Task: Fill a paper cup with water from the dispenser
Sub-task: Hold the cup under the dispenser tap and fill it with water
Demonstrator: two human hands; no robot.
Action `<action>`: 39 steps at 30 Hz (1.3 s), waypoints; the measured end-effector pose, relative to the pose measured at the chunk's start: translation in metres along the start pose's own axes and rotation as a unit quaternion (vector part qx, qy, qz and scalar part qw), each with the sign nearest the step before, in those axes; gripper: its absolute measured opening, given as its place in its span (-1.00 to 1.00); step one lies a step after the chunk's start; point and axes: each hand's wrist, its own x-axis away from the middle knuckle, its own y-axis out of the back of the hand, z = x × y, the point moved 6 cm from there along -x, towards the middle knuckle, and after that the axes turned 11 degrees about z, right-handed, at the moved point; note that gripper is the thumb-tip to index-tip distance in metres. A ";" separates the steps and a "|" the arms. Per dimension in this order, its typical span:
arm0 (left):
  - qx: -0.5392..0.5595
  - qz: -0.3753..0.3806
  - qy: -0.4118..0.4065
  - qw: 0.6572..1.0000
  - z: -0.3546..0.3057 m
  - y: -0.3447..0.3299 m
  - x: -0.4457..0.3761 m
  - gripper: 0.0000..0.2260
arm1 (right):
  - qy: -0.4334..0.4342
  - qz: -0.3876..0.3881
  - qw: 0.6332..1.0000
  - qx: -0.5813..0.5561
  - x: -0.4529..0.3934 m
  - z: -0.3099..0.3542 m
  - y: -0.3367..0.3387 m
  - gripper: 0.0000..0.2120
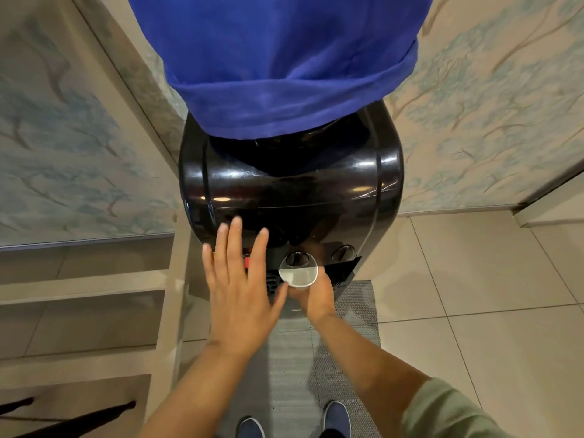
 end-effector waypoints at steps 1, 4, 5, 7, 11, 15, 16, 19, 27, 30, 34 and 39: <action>-0.008 0.000 -0.004 1.000 -0.003 0.000 -0.009 -0.13 | 0.010 0.001 1.000 0.010 0.002 0.002 0.001 -0.33; -0.038 0.008 -0.020 0.999 -0.011 -0.004 -0.035 0.08 | 0.015 0.008 0.999 0.034 0.002 0.002 0.001 -0.32; -0.055 0.014 -0.033 0.998 -0.014 -0.006 -0.043 0.14 | 0.011 0.007 1.000 0.026 0.001 0.001 0.000 -0.31; -0.102 0.030 -0.064 0.992 -0.019 -0.013 -0.057 0.22 | -0.002 -0.006 1.000 -0.009 -0.001 -0.002 0.000 -0.30; -0.142 0.057 -0.078 0.985 -0.019 -0.024 -0.072 0.32 | -0.001 -0.010 1.000 -0.021 0.000 -0.007 0.005 -0.30; -0.139 0.051 -0.077 0.986 -0.018 -0.027 -0.074 0.33 | 0.002 0.003 1.000 -0.026 0.000 -0.005 0.007 -0.27; -0.140 0.047 -0.078 0.986 -0.018 -0.027 -0.074 0.33 | 0.001 0.004 1.000 -0.031 0.000 -0.005 0.007 -0.27; -0.142 0.034 -0.082 0.986 -0.019 -0.027 -0.075 0.30 | -0.001 0.004 0.999 -0.033 0.000 -0.004 0.009 -0.27; -0.167 -0.007 -0.084 0.982 -0.020 -0.027 -0.076 0.18 | -0.008 0.006 0.997 -0.074 -0.001 -0.002 0.003 -0.32; -0.171 -0.023 -0.087 0.981 -0.019 -0.029 -0.077 0.17 | -0.011 0.004 0.998 -0.054 -0.002 0.000 0.002 -0.32; -0.175 -0.040 -0.088 0.980 -0.020 -0.031 -0.077 0.16 | -0.009 0.000 0.999 -0.036 -0.004 0.000 0.002 -0.30; -0.173 -0.053 -0.092 0.979 -0.019 -0.033 -0.077 0.14 | -0.014 -0.001 1.000 -0.017 -0.003 0.000 0.000 -0.27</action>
